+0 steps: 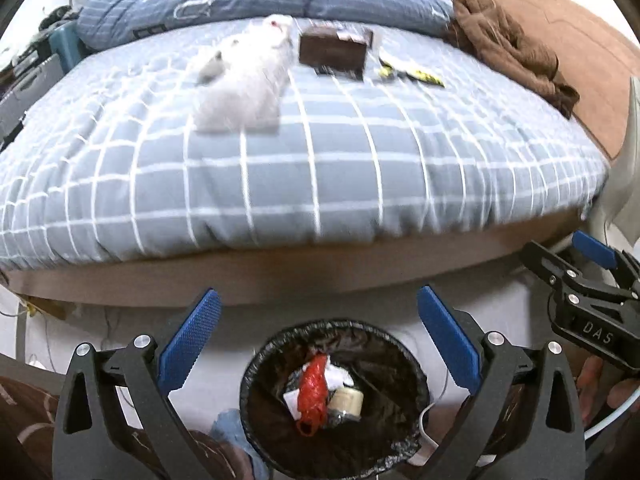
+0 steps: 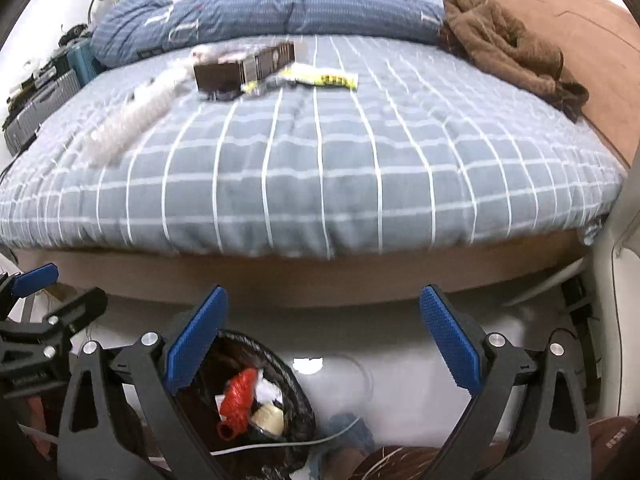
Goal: Collect trash
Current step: 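Move both open tools back over the bed toward the bubble wrap and snack packet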
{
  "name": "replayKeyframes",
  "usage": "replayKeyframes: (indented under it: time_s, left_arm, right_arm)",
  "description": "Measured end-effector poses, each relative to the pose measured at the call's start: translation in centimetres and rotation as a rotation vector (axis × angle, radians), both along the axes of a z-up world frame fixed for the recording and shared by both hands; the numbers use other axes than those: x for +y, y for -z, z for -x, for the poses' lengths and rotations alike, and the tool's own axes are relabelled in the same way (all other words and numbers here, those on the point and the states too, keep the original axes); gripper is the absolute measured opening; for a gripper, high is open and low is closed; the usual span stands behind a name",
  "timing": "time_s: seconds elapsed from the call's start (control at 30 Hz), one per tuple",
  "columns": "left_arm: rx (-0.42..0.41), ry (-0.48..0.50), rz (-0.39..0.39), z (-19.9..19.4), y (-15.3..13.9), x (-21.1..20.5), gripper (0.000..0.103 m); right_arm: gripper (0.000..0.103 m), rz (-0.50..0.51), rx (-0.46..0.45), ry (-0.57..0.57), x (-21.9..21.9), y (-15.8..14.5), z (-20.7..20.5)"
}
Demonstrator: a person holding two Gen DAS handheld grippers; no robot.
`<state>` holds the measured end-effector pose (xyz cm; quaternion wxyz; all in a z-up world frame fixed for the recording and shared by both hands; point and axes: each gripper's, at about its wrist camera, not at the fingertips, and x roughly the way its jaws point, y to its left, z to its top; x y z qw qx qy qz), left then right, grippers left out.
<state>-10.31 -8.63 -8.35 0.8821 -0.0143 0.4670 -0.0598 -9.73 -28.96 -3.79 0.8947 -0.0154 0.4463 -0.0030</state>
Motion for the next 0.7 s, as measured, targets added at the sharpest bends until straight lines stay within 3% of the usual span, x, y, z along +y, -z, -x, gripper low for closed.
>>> replayKeyframes:
  time_s: [0.3, 0.7]
  left_arm:
    - [-0.092, -0.066, 0.028, -2.7, -3.9, 3.2, 0.097]
    - [-0.138, -0.112, 0.035, -8.1, -5.9, 5.5, 0.097]
  right_arm:
    - [0.093, -0.020, -0.065, 0.000, 0.4, -2.7, -2.0]
    - [0.093, -0.044, -0.121, 0.028, 0.1, -5.8, -7.0]
